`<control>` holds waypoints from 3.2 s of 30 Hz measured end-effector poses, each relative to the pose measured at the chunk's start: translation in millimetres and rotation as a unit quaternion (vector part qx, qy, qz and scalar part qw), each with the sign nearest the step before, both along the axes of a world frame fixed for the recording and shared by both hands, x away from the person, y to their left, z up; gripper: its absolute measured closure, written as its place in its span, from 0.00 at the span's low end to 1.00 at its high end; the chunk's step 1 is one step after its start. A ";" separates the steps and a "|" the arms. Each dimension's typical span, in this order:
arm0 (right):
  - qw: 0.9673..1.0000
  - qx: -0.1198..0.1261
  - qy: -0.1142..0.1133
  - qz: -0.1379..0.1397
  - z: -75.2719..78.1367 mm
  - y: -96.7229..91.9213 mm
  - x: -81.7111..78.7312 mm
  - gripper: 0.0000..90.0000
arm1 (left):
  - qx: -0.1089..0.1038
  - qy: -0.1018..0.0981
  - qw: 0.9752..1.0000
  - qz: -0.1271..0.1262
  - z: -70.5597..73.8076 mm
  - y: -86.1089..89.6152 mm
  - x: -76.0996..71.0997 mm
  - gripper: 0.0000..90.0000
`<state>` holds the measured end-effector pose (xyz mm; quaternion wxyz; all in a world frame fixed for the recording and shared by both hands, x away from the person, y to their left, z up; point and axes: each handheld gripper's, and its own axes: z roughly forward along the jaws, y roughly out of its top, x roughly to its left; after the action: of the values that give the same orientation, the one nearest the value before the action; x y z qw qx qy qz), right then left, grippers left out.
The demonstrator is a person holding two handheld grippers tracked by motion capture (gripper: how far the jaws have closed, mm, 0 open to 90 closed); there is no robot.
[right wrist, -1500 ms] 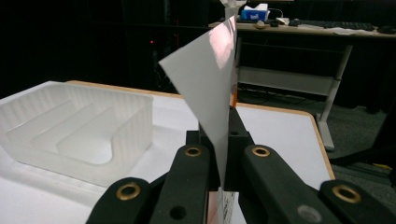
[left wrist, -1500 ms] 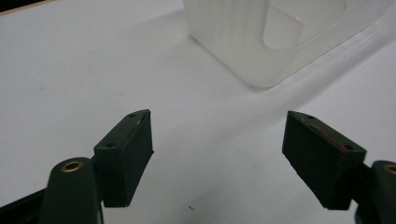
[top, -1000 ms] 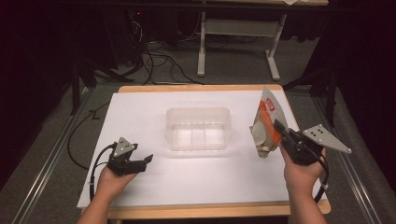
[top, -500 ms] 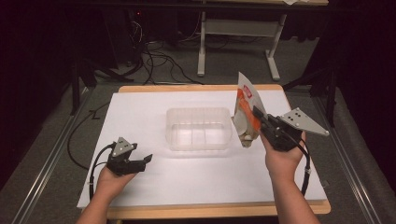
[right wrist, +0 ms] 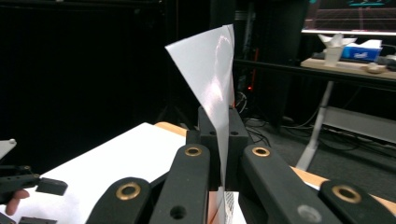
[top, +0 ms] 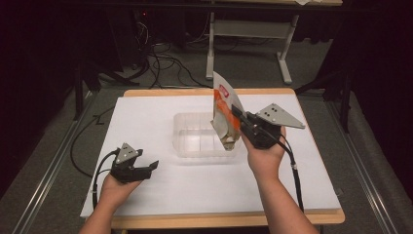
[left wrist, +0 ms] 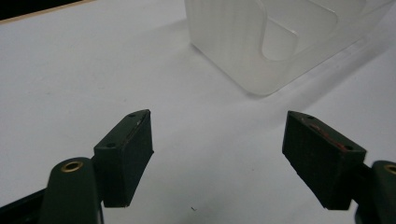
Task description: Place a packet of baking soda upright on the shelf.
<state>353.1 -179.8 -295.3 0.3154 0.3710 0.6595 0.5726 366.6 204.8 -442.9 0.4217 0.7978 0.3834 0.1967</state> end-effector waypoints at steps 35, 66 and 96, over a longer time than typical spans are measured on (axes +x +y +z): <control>0.998 -0.012 0.055 0.008 -46.5 88.6 69.9 1.00 | -0.008 0.004 1.000 -0.005 -0.5 -0.9 0.8 0.28; 0.997 -0.027 0.074 0.023 -81.5 105.8 76.4 1.00 | -0.005 0.008 1.000 -0.008 -1.5 -2.1 1.4 0.27; 0.995 -0.025 0.097 0.021 -104.3 97.9 58.3 0.81 | -0.004 0.007 1.000 -0.007 -1.4 -1.2 3.1 0.27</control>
<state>411.4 -81.9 -399.6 0.2468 0.4030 0.7088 0.5237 369.7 203.7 -444.3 0.4237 0.8001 0.3812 0.1869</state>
